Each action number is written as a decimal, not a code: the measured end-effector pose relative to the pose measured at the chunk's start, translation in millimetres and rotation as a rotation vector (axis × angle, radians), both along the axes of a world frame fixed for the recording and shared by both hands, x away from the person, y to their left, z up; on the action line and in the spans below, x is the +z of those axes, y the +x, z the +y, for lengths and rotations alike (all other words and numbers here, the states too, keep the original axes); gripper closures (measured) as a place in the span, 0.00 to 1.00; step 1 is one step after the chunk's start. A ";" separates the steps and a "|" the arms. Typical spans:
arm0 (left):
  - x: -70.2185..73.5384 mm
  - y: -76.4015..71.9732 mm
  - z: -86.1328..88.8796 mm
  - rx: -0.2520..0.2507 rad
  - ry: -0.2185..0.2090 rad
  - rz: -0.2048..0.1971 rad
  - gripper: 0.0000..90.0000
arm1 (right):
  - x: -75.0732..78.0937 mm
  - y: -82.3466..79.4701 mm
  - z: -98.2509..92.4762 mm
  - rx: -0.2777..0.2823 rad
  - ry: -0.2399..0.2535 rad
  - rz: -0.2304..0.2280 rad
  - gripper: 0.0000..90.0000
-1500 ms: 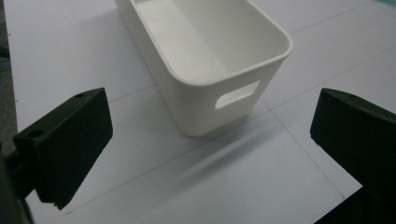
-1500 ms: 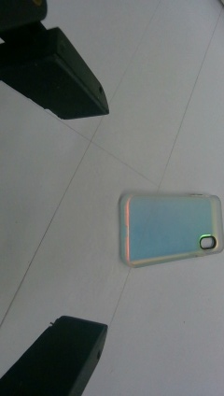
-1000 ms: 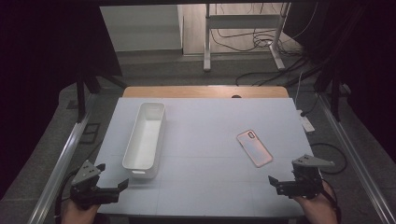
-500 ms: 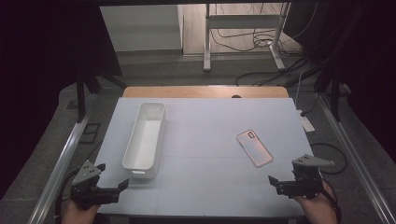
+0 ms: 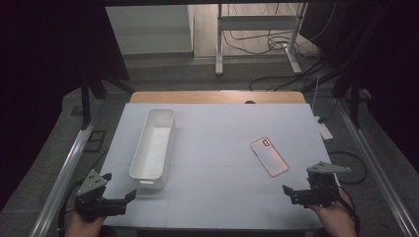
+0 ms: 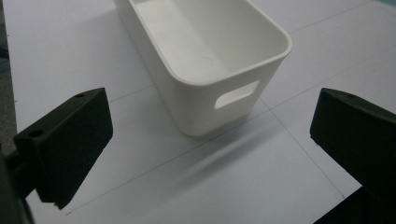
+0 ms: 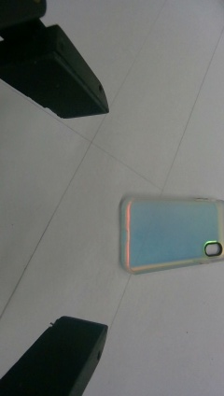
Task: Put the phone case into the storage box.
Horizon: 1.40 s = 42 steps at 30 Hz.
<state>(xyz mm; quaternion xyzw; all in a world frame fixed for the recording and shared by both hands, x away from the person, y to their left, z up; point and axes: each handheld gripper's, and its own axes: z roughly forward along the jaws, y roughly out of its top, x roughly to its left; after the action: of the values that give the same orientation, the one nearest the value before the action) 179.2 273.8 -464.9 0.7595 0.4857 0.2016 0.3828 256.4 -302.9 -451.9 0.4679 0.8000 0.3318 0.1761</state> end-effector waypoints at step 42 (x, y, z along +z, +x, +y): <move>-0.1 0.3 -1.0 -0.005 0.013 0.001 0.00 | 5.6 31.6 15.6 0.048 -0.013 0.007 0.00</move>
<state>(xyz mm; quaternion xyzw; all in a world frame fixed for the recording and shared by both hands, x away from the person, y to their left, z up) 179.4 272.9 -465.1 0.7634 0.4826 0.2033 0.3781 288.0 -287.3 -446.2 0.4487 0.8137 0.3291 0.1683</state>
